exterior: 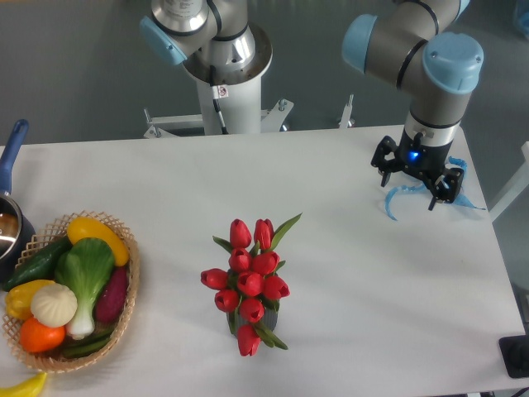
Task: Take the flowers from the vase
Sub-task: 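Move the open gripper toward the red tulip bouquet in the vase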
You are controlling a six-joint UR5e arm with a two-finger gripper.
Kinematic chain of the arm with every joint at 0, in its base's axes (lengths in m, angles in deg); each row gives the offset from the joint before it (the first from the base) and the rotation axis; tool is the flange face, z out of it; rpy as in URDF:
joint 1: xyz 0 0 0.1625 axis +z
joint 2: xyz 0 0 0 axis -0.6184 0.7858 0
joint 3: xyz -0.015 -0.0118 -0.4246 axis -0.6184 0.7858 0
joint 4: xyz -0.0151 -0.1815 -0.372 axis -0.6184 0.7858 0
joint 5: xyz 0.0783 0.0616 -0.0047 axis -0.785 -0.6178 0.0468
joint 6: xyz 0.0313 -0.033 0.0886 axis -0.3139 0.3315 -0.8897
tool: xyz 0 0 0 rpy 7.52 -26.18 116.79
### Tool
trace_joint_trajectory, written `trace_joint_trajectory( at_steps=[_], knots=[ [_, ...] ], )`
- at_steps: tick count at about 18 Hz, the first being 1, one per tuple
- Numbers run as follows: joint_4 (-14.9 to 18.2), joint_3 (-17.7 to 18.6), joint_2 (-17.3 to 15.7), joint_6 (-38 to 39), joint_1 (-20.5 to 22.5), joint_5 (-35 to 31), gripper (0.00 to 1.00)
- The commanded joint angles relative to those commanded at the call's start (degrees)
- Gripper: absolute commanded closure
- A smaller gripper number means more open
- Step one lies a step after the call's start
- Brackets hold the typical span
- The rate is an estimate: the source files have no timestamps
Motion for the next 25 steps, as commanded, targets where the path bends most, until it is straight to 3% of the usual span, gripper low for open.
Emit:
trace_joint_trajectory(
  at_steps=[7, 10, 13, 16, 18, 21, 25],
  knots=[
    [-0.44, 0.27, 1.05, 0.35, -2.98, 0.09, 0.0],
    [0.0, 1.31, -0.17, 7.44, -3.43, 0.44, 0.0],
    [-2.45, 3.51, -0.27, 8.87, -3.16, 9.11, 0.0],
    [-9.64, 6.84, -1.66, 10.01, -2.55, 17.72, 0.0],
    [-15.01, 9.4, -3.77, 14.39, -1.94, 27.29, 0.0],
    [-15.82, 9.75, -3.96, 16.87, -1.23, 38.29, 0.0],
    [-15.91, 10.11, -4.39, 17.49, -2.63, 41.04, 0.0]
  ],
)
